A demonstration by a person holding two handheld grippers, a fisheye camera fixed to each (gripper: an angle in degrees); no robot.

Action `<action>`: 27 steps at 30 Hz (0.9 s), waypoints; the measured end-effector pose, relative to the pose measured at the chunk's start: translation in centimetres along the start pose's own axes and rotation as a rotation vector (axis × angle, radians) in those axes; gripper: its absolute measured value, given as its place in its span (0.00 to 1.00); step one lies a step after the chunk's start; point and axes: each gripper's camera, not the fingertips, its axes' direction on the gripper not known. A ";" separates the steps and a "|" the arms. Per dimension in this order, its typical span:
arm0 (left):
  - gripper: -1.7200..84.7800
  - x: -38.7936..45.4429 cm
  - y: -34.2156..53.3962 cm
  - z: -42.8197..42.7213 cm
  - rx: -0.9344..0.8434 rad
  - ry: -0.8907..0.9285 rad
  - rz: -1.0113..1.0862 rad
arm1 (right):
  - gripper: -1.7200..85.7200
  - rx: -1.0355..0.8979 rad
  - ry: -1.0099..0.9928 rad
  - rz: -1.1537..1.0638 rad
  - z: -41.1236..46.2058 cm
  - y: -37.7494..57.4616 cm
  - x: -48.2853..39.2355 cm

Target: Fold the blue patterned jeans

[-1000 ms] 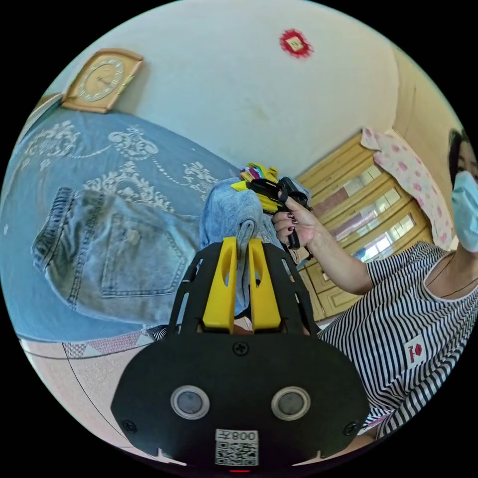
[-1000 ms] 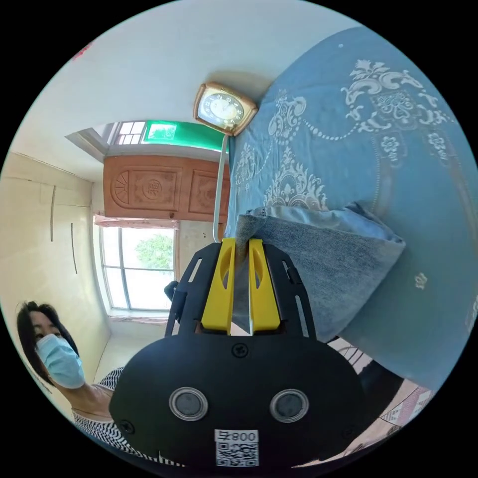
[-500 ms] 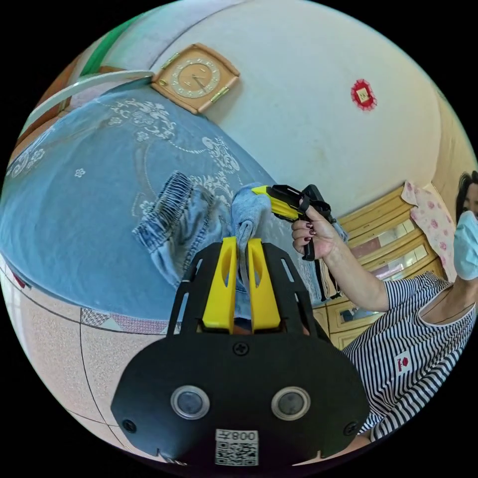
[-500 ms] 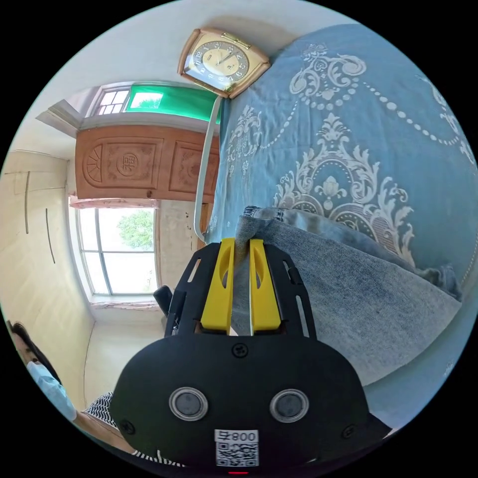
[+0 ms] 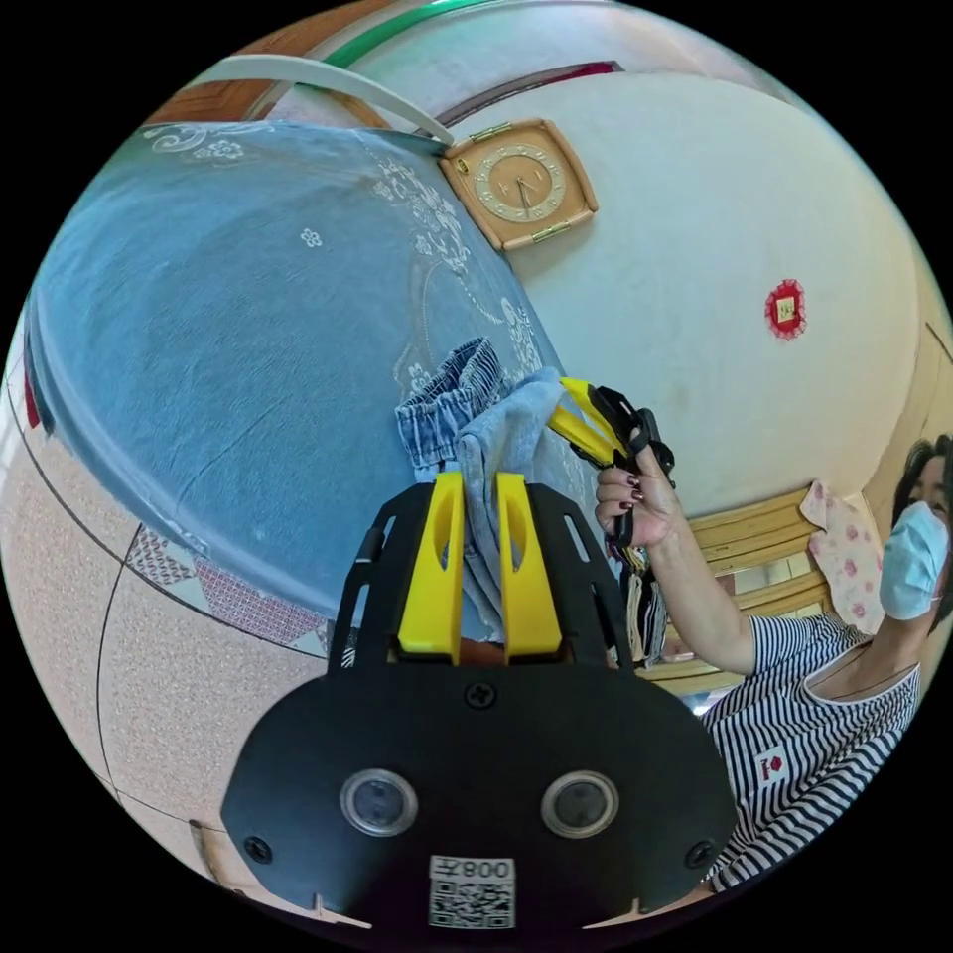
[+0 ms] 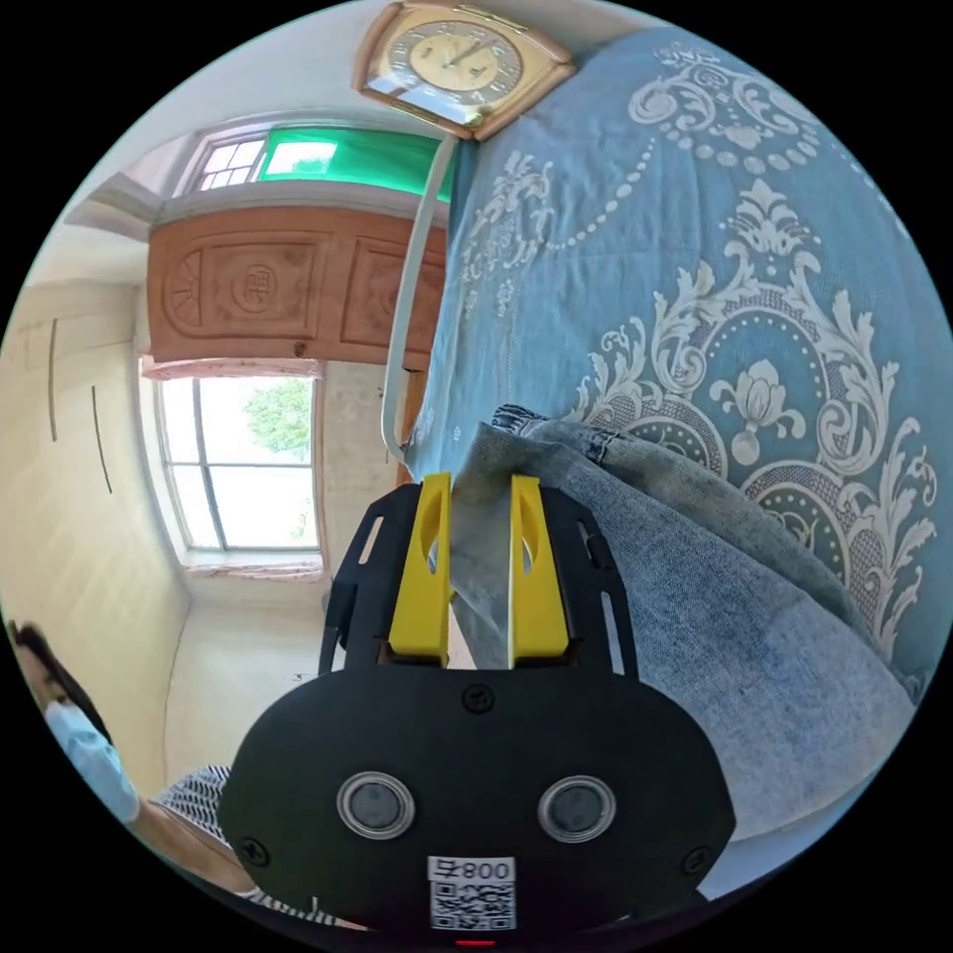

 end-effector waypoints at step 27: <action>0.02 10.8 4.7 9.1 -0.077 -0.646 0.383 | 0.02 -0.212 0.416 -0.390 18.3 -2.9 -5.5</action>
